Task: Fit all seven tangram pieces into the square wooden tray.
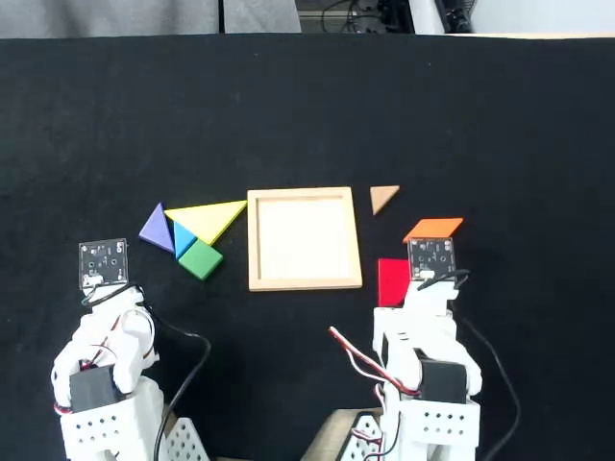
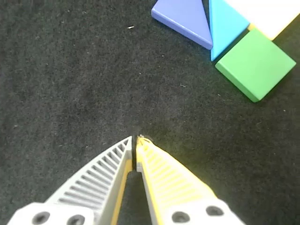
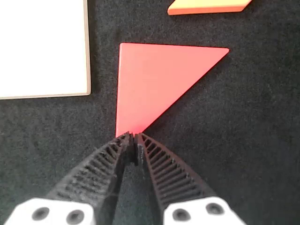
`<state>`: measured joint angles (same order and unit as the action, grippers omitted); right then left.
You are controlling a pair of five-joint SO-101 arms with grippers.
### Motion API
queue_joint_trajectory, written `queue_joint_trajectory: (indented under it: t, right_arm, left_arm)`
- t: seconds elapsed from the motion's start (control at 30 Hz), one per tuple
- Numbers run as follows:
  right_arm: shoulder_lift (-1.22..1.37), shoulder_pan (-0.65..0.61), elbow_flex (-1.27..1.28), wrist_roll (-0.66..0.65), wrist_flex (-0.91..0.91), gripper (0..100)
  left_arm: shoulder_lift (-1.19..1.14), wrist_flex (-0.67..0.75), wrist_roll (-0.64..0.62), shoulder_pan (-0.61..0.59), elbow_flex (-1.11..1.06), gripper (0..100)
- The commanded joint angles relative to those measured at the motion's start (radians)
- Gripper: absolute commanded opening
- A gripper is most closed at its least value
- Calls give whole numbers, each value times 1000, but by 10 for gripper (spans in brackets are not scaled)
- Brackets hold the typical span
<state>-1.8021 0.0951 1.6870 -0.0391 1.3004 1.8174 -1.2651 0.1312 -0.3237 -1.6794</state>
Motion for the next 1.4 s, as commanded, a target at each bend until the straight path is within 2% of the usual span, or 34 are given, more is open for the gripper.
queue_joint_trajectory:
  t: [0.0,0.87,1.37]
  right_arm:
    - [-88,12,-2,-8,5,13]
    - [-88,12,-2,-8,5,13]
    - [-88,11,-2,-5,5,14]
  left_arm:
    - [2,-5,5,12,-21,30]
    - [2,-5,3,12,-21,30]
    - [2,-5,6,136,-21,32]
